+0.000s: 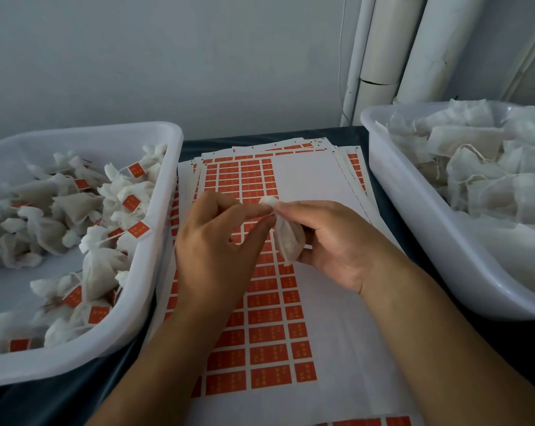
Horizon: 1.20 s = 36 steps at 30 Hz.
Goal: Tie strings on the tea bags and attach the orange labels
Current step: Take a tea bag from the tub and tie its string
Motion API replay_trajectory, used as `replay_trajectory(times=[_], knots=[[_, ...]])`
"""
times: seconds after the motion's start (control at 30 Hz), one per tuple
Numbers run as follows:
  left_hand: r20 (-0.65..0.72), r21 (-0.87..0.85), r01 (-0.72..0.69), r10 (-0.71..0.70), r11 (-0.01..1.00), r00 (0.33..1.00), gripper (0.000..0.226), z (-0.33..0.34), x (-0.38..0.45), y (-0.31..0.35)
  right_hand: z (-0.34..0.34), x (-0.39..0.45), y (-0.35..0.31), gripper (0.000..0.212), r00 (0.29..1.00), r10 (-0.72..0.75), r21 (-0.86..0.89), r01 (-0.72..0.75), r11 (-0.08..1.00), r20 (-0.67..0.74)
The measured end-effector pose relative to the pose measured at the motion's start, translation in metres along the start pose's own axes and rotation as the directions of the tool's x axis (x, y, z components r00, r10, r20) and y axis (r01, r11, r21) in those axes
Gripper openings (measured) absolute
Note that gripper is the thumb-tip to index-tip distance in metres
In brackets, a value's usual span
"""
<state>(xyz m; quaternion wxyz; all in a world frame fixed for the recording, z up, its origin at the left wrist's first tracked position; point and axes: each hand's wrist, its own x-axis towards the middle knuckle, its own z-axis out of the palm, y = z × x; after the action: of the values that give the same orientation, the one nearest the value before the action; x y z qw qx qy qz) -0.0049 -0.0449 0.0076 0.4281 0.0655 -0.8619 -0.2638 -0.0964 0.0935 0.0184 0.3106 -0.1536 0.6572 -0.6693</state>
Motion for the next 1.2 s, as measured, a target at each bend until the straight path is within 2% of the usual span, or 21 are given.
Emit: replay_trajectory(times=[0.1, 0.2, 0.27, 0.37, 0.43, 0.6, 0.67, 0.73, 0.83, 0.9, 0.97, 1.07, 1.2], knots=[[0.014, 0.031, -0.009, 0.009, 0.999, 1.000, 0.019, 0.000, 0.000, -0.005, 0.002, -0.001, 0.000, 0.046, 1.000, -0.008, -0.036, 0.007, 0.999, -0.013], [0.055, 0.063, 0.018, -0.022, 0.998, 0.998, 0.016, 0.004, 0.000, -0.007, 0.006, -0.001, 0.001, 0.024, 0.995, -0.047, -0.178, 0.031, 0.983, -0.086], [0.104, 0.075, 0.057, -0.065, 0.996, 0.992, 0.014, 0.006, 0.000, -0.007, 0.007, 0.000, 0.003, 0.021, 0.983, -0.148, -0.358, 0.100, 0.928, -0.108], [0.199, 0.083, 0.135, -0.149, 0.987, 0.969, 0.007, 0.010, -0.001, -0.007, 0.008, 0.001, 0.004, 0.016, 0.951, -0.299, -0.585, 0.201, 0.786, -0.075], [0.259, 0.071, 0.215, -0.226, 0.974, 0.939, 0.011, 0.011, -0.001, -0.008, 0.007, 0.003, 0.005, 0.015, 0.939, -0.339, -0.650, 0.219, 0.728, -0.063], [0.430, -0.109, 0.496, -0.408, 0.862, 0.805, 0.024, 0.008, 0.002, -0.008, 0.004, 0.003, 0.005, 0.021, 0.915, -0.393, -0.651, 0.246, 0.718, -0.088], [0.499, -0.159, 0.609, -0.469, 0.777, 0.729, 0.029, 0.005, 0.005, -0.008, 0.003, 0.002, 0.003, 0.020, 0.909, -0.407, -0.625, 0.264, 0.734, -0.093], [0.567, -0.208, 0.739, -0.537, 0.641, 0.625, 0.030, 0.002, 0.006, -0.008, 0.002, 0.001, 0.002, 0.021, 0.903, -0.423, -0.594, 0.298, 0.747, -0.078], [0.647, -0.455, 0.855, -0.566, 0.250, 0.510, 0.025, -0.002, 0.009, -0.006, 0.002, -0.002, -0.001, 0.027, 0.899, -0.438, -0.566, 0.350, 0.747, -0.022], [0.679, -0.576, 0.816, -0.534, 0.035, 0.503, 0.018, -0.005, 0.012, -0.004, 0.003, -0.004, -0.003, 0.038, 0.893, -0.450, -0.534, 0.389, 0.751, 0.018], [0.705, -0.623, 0.778, -0.490, -0.082, 0.513, 0.013, -0.007, 0.012, -0.003, 0.005, -0.006, -0.002, 0.043, 0.874, -0.483, -0.508, 0.443, 0.739, 0.060], [0.738, -0.637, 0.739, -0.451, -0.219, 0.502, 0.015, -0.008, 0.013, -0.002, 0.006, -0.008, -0.002, 0.038, 0.837, -0.540, -0.481, 0.509, 0.714, 0.085], [0.735, -0.666, 0.677, -0.428, -0.313, 0.526, 0.007, -0.010, 0.015, -0.001, -0.001, -0.008, -0.008, 0.033, 0.810, -0.585, -0.432, 0.544, 0.719, 0.046]])
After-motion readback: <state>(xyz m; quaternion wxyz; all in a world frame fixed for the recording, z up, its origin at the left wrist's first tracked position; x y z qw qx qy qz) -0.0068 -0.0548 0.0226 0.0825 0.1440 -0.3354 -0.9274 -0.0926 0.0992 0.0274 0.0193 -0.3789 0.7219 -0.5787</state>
